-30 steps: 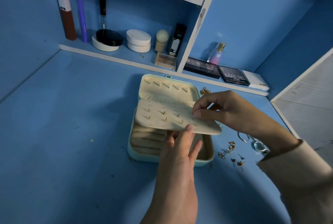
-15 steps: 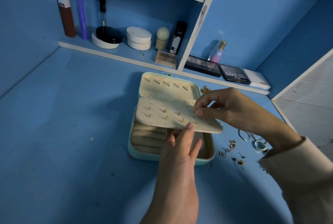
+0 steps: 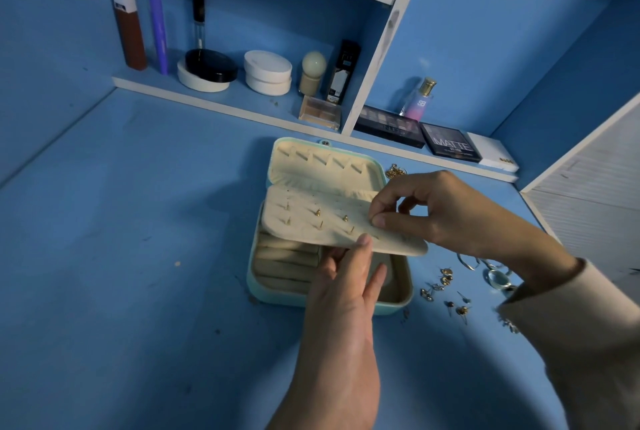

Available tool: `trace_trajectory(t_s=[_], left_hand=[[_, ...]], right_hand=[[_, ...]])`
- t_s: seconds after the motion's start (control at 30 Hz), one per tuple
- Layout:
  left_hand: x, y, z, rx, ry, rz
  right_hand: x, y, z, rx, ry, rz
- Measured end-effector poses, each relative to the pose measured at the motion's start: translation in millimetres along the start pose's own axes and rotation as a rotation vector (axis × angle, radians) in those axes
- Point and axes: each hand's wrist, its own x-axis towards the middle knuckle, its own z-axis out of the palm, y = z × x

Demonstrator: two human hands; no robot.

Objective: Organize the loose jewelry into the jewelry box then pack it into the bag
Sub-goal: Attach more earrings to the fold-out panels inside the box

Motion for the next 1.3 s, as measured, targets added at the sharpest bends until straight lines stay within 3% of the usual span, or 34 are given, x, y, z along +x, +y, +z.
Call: trace_trajectory(t_s=[0.8, 1.17, 1.3], left_hand=[[0.9, 0.1, -4.3, -0.074, -0.040, -0.014], [-3.2, -0.3, -4.3, -0.058, -0.092, 0.067], [-2.5, 0.7, -3.6, -0.018, -0.122, 0.080]], right_hand=[[20.9, -15.8, -14.3, -0.155, -0.230, -0.022], [13.8, -6.5, -11.4, 0.018, -0.175, 0.066], [2.3, 5.3, -14.0, 0.276, -0.094, 0.076]])
